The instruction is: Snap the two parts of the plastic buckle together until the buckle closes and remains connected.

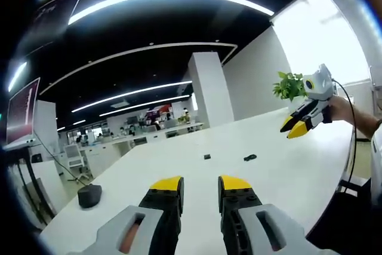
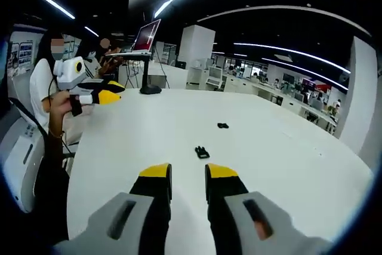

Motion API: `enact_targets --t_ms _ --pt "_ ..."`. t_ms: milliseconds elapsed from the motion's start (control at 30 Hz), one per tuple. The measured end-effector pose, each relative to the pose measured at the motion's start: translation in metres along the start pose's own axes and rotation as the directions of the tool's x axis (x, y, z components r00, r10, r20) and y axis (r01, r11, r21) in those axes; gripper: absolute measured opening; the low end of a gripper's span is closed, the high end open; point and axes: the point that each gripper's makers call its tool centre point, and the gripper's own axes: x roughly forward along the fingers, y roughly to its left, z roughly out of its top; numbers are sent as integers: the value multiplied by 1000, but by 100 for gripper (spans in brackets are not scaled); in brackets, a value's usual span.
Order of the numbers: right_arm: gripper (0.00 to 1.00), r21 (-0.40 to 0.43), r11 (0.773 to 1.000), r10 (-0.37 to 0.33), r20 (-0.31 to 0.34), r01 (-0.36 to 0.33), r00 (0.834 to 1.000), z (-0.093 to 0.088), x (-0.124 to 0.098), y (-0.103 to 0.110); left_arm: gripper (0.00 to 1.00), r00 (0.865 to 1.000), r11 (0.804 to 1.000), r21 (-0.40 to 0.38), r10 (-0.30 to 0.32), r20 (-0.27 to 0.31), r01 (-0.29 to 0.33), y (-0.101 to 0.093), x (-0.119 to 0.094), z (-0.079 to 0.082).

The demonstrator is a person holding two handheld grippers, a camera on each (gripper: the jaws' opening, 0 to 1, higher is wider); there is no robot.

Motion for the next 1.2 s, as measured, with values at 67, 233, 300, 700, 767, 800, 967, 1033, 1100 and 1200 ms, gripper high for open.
enact_targets --t_ms 67,233,300,700,767,800,967,1033,1100,1200 --pt "23 2 1000 3 -3 -3 1000 0 1 -1 22 1000 1000 3 -2 2 2 -1 0 1" --pt "23 -4 1000 10 -7 -10 1000 0 5 -2 22 1000 1000 8 -10 5 10 -3 0 3" --pt "23 -6 1000 15 -10 -15 1000 0 7 -1 22 1000 1000 7 -11 3 11 -3 0 2" --pt "23 -11 999 31 -24 -31 999 -2 14 0 22 1000 1000 7 -10 5 10 -4 0 2" --pt "23 -14 999 34 -28 -34 999 -2 14 1 22 1000 1000 6 -12 3 12 -4 1 2" --pt "23 -15 999 34 -29 -35 999 -2 15 1 22 1000 1000 5 -12 2 12 -4 1 1" --pt "23 -16 999 37 -31 -38 999 -3 16 1 22 1000 1000 4 -10 -1 10 -4 1 1" --pt "23 -17 999 38 -32 -38 999 -3 17 1 22 1000 1000 5 -11 1 11 -4 1 1" --pt "23 -19 999 40 -36 -41 999 -4 18 0 22 1000 1000 6 -12 1 12 -4 1 1" --pt "23 -19 999 43 -39 -44 998 -4 19 0 22 1000 1000 4 -11 -1 11 -4 1 0"
